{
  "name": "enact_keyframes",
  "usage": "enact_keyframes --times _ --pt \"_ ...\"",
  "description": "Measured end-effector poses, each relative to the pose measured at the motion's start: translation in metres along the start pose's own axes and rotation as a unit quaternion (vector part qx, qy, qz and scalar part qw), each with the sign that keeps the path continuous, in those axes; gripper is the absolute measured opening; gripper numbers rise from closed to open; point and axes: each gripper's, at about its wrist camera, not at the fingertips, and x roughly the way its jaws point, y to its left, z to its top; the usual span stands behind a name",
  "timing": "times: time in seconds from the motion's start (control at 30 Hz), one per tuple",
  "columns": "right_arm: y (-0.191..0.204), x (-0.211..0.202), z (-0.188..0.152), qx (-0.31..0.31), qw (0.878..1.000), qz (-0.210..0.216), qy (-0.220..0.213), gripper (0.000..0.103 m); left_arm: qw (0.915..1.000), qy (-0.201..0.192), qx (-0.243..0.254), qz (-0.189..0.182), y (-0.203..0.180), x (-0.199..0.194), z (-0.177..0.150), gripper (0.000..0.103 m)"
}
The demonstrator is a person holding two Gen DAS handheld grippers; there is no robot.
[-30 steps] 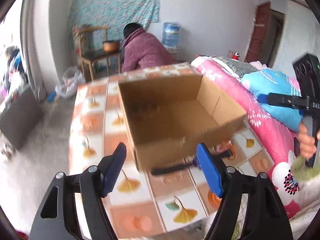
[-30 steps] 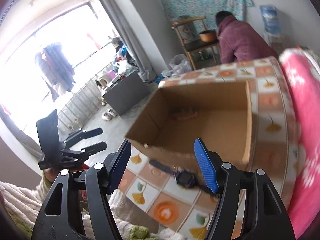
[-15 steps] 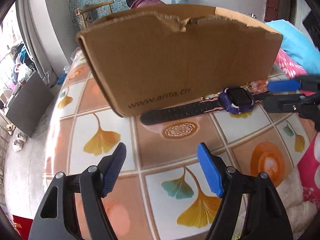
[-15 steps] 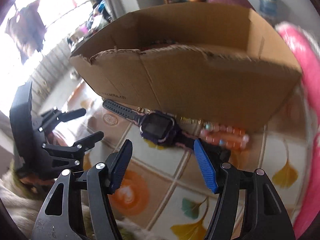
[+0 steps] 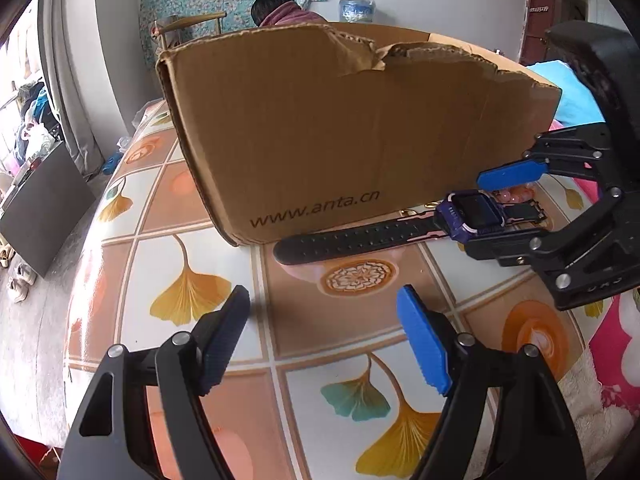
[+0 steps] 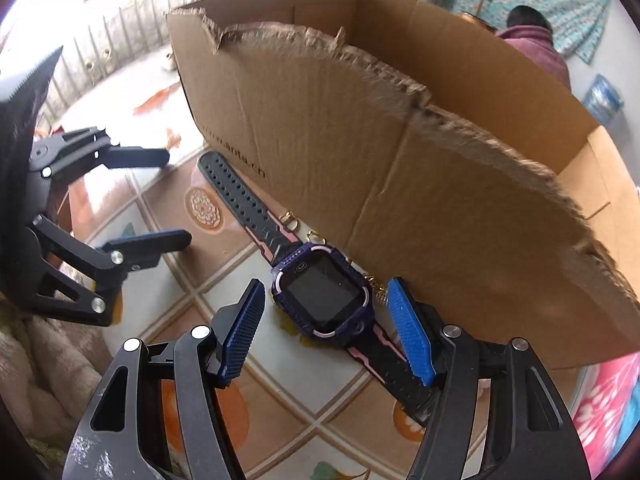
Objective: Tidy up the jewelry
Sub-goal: 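Close the right gripper on the purple smartwatch beside its face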
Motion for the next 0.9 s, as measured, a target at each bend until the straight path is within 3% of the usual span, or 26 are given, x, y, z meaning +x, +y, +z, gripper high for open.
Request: enact_keyframes --times 0.1,0.13,0.17,0.37,0.73,0.9 --pt "-0.001 -0.001 0.004 0.003 1.0 0.004 0.002 0.059 1.0 -0.004 0.001 -0.001 -0.001 -0.001 -0.002 0.074" --pt "-0.003 -0.001 0.005 0.004 1.0 0.006 0.003 0.051 1.0 -0.006 0.002 -0.001 -0.001 -0.001 -0.002 0.074" --pt "-0.003 -0.003 0.006 0.004 1.0 0.009 0.005 0.049 1.0 -0.007 0.002 -0.002 -0.002 -0.002 -0.004 0.074" --pt "0.01 -0.014 0.008 -0.02 1.0 -0.013 0.004 0.048 0.9999 -0.011 0.003 -0.003 -0.001 -0.004 -0.008 0.074" --pt "0.031 -0.031 0.001 0.0 1.0 -0.004 0.008 0.048 0.9999 -0.009 -0.005 0.003 0.005 -0.012 -0.014 0.074" --pt "0.034 -0.023 -0.015 0.012 1.0 -0.002 0.011 0.048 0.9996 -0.013 -0.019 -0.015 0.01 -0.025 -0.018 0.074"
